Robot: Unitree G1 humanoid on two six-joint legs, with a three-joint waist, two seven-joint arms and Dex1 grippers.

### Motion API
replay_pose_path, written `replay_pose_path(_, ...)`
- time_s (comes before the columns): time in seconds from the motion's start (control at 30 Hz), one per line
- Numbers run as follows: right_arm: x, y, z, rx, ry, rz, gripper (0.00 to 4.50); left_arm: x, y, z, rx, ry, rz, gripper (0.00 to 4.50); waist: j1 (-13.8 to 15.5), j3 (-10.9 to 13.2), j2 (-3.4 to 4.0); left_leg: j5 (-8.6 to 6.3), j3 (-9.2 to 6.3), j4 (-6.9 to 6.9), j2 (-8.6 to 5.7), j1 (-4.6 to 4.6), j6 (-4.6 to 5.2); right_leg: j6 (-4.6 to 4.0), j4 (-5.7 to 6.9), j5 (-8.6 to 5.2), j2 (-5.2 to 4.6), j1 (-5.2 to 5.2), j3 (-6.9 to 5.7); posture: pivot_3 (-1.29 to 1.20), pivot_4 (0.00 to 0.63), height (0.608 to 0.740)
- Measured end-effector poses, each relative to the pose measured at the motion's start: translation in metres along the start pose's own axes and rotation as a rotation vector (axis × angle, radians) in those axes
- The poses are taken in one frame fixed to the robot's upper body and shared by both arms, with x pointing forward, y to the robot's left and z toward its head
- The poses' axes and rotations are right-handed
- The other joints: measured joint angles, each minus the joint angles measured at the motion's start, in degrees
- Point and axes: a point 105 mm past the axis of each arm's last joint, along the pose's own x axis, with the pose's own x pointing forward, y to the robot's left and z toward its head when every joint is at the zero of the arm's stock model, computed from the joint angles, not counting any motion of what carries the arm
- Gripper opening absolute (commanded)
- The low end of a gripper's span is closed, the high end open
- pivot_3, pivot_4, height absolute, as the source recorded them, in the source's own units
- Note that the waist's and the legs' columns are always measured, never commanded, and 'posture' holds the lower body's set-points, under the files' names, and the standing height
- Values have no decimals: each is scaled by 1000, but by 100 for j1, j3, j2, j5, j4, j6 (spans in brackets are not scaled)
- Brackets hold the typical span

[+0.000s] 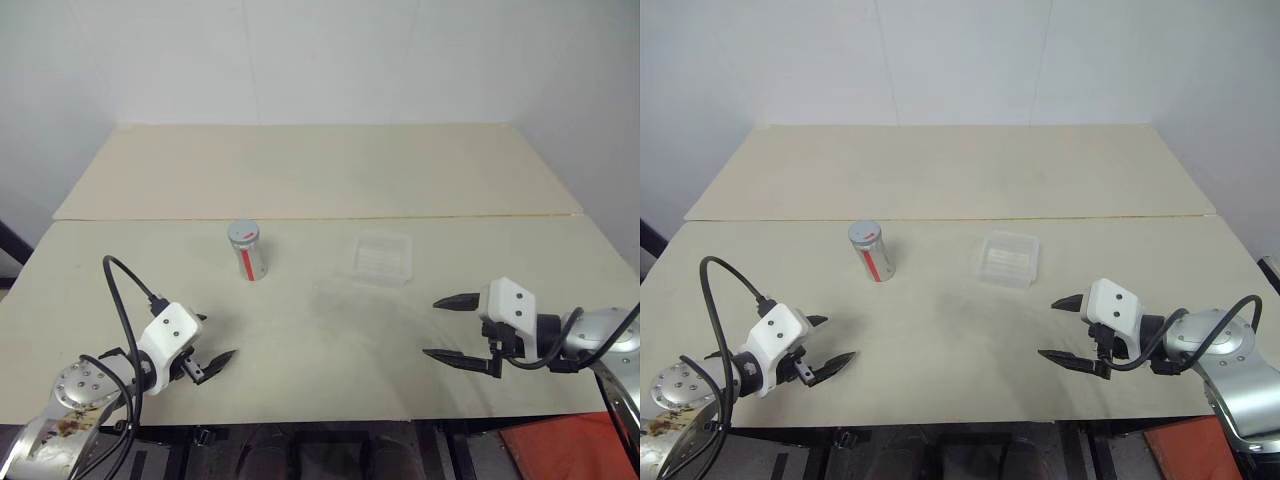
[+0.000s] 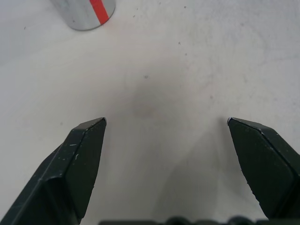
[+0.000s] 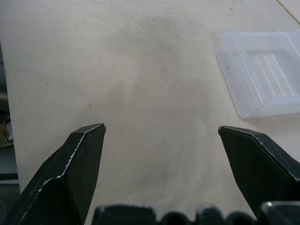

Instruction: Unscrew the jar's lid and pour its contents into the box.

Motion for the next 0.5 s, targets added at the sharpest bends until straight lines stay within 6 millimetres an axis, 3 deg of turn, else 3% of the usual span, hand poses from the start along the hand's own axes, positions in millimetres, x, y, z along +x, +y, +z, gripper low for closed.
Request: replay_pose_path(0.5,2,-5,7,0,-47,-35,4488,-3,0,18,0,-141,24,4500,-7,0,0,3,1,0,0,-1,-6,0,-1,0,-1,0,1,0,150,740)
